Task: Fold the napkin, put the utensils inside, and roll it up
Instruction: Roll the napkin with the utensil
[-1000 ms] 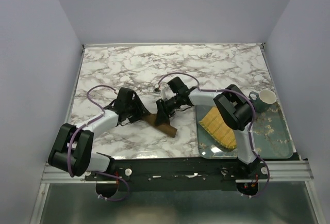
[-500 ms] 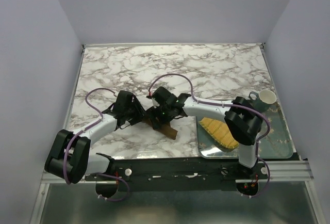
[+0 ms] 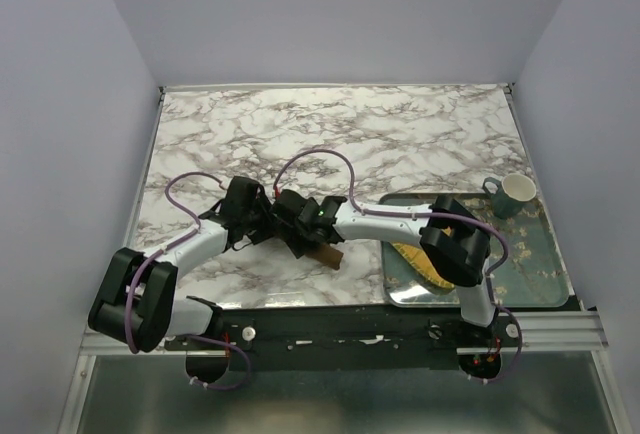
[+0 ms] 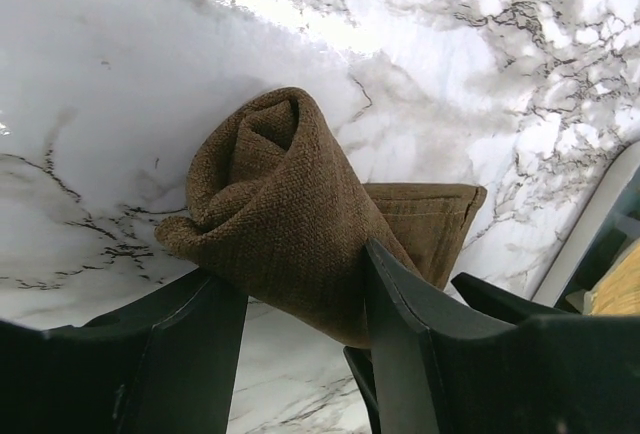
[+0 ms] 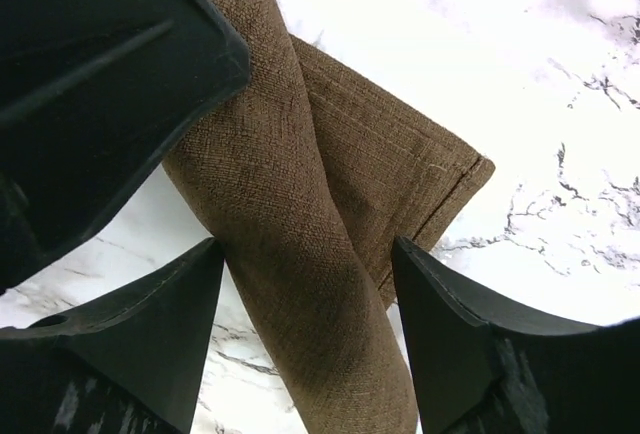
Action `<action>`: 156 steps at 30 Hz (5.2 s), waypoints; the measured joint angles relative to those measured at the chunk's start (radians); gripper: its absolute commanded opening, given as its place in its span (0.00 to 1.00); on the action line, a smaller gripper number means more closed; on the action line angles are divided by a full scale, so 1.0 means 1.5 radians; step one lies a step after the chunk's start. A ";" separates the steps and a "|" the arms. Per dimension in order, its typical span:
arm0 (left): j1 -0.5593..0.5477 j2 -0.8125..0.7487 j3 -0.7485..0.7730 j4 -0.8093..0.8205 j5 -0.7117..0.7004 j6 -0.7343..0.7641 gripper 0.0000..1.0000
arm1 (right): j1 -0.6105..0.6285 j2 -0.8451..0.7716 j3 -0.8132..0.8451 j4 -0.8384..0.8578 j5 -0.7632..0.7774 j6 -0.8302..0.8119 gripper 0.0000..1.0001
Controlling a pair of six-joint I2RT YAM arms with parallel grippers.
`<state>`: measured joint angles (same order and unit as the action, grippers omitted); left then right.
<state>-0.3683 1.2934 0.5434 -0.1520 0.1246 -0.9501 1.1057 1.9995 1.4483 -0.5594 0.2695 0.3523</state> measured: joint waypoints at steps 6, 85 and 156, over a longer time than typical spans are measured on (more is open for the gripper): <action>-0.001 0.004 0.001 -0.008 -0.010 -0.005 0.59 | 0.013 0.009 -0.003 0.019 0.011 0.014 0.50; 0.005 0.043 0.035 0.026 -0.006 0.001 0.72 | 0.001 0.017 0.003 0.003 0.043 -0.037 0.50; 0.017 0.134 0.082 0.071 0.046 0.022 0.58 | 0.023 -0.060 -0.081 0.065 0.136 -0.112 0.84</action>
<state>-0.3424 1.4948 0.6666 -0.0448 0.1940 -0.9169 1.1404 1.9095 1.3266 -0.4625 0.4736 0.1844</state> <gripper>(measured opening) 0.577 0.867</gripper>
